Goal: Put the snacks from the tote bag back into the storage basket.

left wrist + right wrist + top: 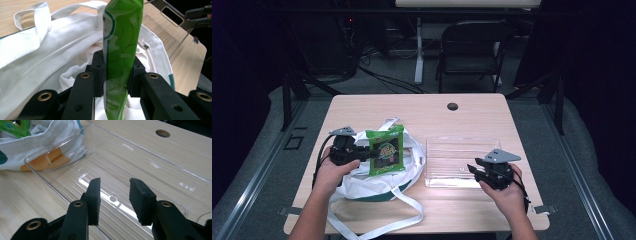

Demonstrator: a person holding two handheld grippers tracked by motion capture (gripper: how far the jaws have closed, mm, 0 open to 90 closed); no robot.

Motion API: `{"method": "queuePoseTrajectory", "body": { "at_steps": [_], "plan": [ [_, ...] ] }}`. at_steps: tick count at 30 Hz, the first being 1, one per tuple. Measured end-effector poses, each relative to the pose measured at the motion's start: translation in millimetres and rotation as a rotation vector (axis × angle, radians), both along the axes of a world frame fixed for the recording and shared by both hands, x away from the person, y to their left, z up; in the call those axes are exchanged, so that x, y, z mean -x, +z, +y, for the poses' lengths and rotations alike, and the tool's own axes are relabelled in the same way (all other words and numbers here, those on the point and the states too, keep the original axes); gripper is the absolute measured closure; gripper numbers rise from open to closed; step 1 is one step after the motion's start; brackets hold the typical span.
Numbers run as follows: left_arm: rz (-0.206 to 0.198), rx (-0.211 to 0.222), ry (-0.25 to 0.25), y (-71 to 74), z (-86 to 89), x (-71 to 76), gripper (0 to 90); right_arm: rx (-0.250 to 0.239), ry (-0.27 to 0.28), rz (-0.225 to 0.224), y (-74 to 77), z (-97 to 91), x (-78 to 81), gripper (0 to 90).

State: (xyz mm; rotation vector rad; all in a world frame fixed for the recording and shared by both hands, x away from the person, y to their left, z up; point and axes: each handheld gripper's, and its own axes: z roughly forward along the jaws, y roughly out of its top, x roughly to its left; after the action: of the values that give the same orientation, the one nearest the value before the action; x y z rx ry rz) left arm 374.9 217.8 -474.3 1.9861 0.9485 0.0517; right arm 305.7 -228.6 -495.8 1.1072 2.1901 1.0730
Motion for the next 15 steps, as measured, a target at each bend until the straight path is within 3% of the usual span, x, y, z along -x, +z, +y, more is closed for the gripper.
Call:
{"method": "queuePoseTrajectory", "body": {
  "at_steps": [15],
  "plan": [
    [-0.046,-0.006,-0.021,8.4,-7.8,5.1,72.5,0.029,0.026,0.001,1.0,2.5,1.7,66.4]
  ]
}}
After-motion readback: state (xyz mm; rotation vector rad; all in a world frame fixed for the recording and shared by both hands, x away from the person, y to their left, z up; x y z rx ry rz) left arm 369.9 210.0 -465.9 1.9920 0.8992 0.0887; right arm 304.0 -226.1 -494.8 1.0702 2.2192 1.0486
